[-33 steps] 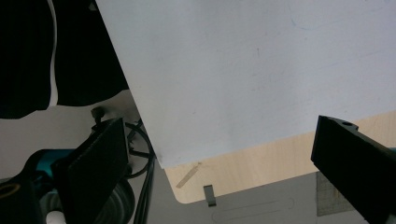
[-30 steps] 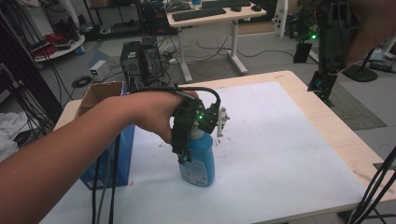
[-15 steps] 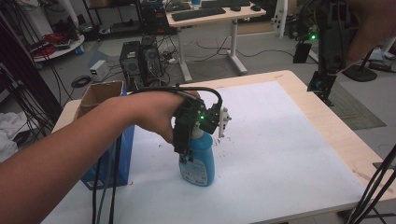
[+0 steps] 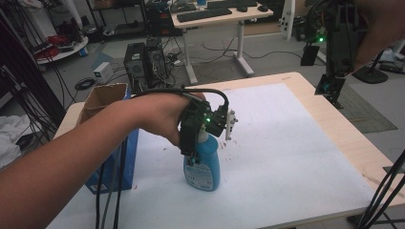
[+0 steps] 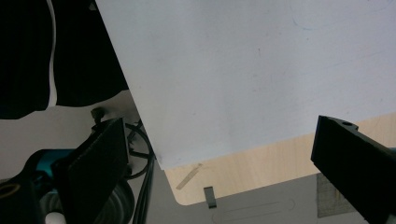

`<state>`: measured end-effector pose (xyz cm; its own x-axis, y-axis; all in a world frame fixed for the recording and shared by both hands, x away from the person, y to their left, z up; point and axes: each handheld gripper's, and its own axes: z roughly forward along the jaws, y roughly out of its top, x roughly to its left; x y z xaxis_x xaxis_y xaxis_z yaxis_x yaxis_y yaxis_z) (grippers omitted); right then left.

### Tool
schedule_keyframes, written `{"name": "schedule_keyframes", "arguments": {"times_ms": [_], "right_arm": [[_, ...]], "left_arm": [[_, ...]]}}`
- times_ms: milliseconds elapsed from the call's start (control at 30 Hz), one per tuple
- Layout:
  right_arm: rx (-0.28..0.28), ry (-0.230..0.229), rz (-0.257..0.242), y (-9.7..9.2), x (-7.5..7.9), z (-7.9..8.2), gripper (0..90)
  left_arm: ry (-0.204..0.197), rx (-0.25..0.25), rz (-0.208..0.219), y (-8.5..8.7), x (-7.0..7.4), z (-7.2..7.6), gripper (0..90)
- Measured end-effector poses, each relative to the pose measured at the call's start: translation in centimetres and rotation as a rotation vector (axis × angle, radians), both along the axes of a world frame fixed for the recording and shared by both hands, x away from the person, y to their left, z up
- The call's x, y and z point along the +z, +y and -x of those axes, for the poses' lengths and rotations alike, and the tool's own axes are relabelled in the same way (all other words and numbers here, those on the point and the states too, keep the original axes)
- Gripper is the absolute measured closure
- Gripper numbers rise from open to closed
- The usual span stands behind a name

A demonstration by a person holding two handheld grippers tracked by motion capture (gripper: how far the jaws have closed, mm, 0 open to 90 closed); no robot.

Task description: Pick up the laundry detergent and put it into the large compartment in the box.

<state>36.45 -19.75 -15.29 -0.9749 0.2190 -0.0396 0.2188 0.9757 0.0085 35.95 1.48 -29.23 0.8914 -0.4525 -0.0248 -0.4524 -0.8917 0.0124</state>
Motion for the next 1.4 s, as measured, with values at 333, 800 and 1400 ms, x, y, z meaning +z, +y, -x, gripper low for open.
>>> {"name": "schedule_keyframes", "arguments": {"times_ms": [333,800,1400], "right_arm": [[0.02,-0.002,-0.003,0.2,0.1,-0.1,3.3],[0.068,-0.001,0.003,1.8,-0.8,-0.1,3.3],[0.122,0.008,0.02,3.8,-1.5,-1.1,3.3]], "left_arm": [[0.043,0.071,0.039,1.5,3.8,0.6,37.9],[0.085,0.374,0.034,7.1,11.5,-0.1,37.9],[0.051,0.754,0.109,15.7,17.2,-3.0,37.9]]}}
